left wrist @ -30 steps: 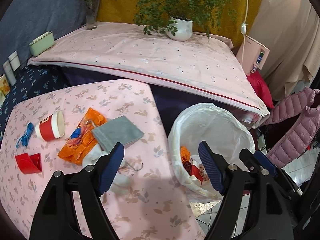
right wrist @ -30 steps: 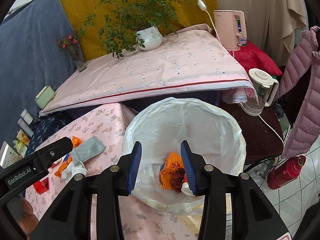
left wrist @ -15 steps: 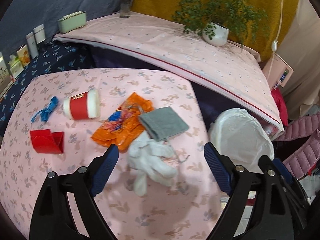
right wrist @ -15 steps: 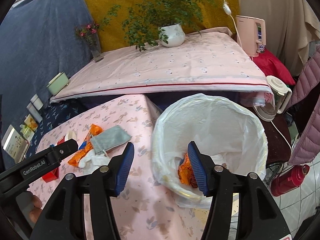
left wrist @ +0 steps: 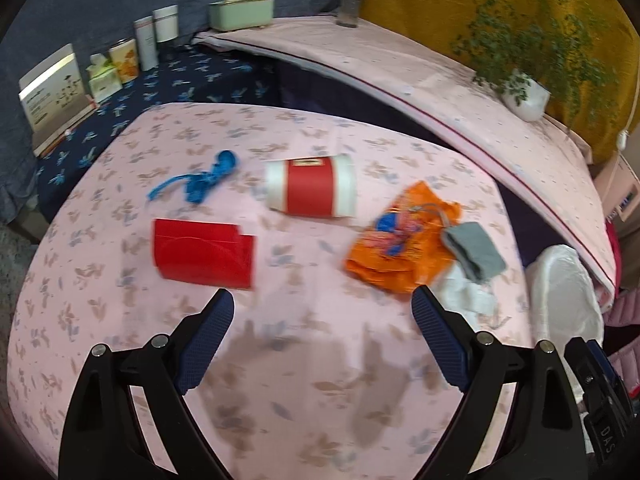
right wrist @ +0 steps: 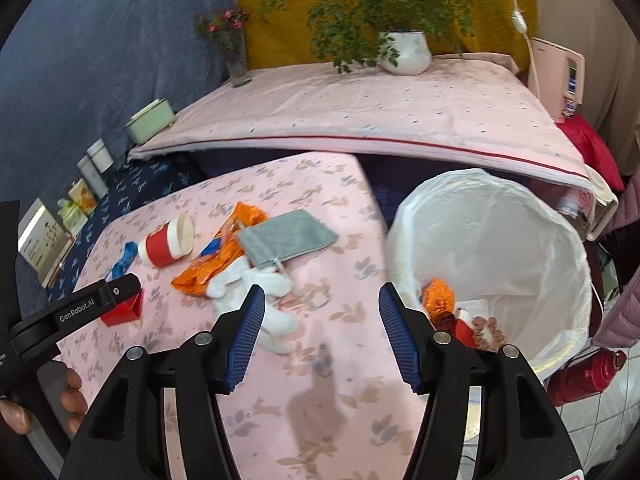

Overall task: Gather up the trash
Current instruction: 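Move both tools back over the table toward the red box and white glove, then grasp the red folded box with the left tool while the right tool grasps the white glove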

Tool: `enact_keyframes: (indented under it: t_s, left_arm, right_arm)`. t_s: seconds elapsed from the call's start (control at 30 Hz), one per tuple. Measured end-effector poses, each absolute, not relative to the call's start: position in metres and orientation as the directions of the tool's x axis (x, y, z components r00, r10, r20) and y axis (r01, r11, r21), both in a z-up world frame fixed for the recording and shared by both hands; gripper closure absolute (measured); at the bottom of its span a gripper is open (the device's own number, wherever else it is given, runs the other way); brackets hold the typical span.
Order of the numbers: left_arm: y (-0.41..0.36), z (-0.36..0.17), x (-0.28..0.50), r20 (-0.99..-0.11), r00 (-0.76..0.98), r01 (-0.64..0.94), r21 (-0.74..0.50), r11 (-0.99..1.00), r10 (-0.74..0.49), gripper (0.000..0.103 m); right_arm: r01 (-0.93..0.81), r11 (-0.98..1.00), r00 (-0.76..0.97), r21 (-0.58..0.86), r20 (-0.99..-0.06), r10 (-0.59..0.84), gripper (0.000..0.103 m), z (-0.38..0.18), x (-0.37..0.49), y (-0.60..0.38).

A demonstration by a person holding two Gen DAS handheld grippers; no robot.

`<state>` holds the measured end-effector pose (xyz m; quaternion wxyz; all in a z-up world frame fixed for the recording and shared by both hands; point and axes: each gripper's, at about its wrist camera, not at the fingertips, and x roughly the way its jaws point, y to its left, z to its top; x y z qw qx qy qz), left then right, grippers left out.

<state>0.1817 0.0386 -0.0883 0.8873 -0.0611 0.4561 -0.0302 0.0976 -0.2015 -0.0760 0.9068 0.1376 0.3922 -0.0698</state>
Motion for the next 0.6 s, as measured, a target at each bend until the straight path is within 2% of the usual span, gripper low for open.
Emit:
enact_keyframes:
  t_s: [0.23, 0.43, 0.6]
  left_arm:
    - [0.091, -0.103, 0.19, -0.802, 0.595, -0.072, -0.102, 0.992, -0.04, 0.016]
    - [0.11, -0.112, 0.201, -0.778, 0.629, -0.009, -0.025, 1.0, -0.014, 0.016]
    - [0.118, -0.123, 0.211, -0.781, 0.622, 0.043, -0.031, 0.999, -0.051, 0.016]
  right_arm:
    - [0.171, 0.968, 0.665, 0.181, -0.747, 0.022, 0.045, -0.085, 0.113, -0.164]
    - [0.137, 0.975, 0.646, 0.175, -0.762, 0.046, 0.045, -0.093, 0.127, -0.139]
    - [0.118, 0.98, 0.631, 0.161, -0.774, 0.051, 0.045, -0.099, 0.137, -0.123]
